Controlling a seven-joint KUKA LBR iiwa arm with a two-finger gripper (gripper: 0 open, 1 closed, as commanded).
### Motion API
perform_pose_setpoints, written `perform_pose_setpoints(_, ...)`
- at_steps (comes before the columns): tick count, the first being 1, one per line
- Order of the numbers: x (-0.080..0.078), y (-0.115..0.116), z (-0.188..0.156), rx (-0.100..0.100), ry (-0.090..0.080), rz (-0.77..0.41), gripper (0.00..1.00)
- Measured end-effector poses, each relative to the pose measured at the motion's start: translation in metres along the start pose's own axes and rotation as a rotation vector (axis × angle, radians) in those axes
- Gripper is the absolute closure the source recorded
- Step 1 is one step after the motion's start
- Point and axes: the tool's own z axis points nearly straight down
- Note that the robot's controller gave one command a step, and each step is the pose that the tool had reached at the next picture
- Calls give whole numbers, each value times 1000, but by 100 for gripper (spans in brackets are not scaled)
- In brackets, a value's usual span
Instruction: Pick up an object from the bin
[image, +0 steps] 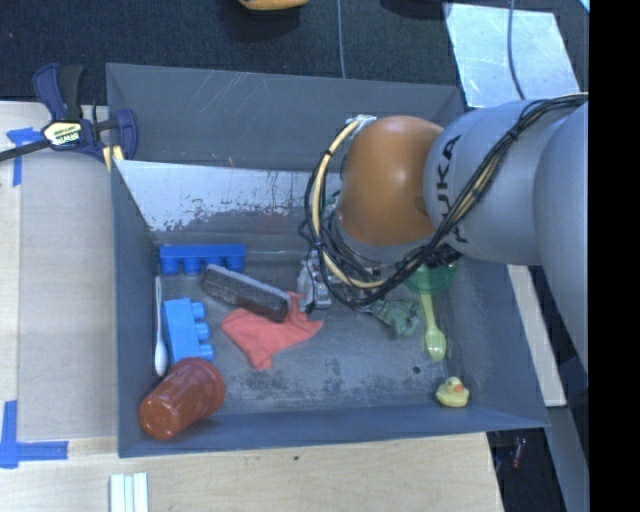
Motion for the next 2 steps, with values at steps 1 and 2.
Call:
perform_pose_setpoints(1,17,-1,-46,-1,-9,-116,100)
perform_pose_setpoints(2,14,-14,22,-1,-13,-213,100)
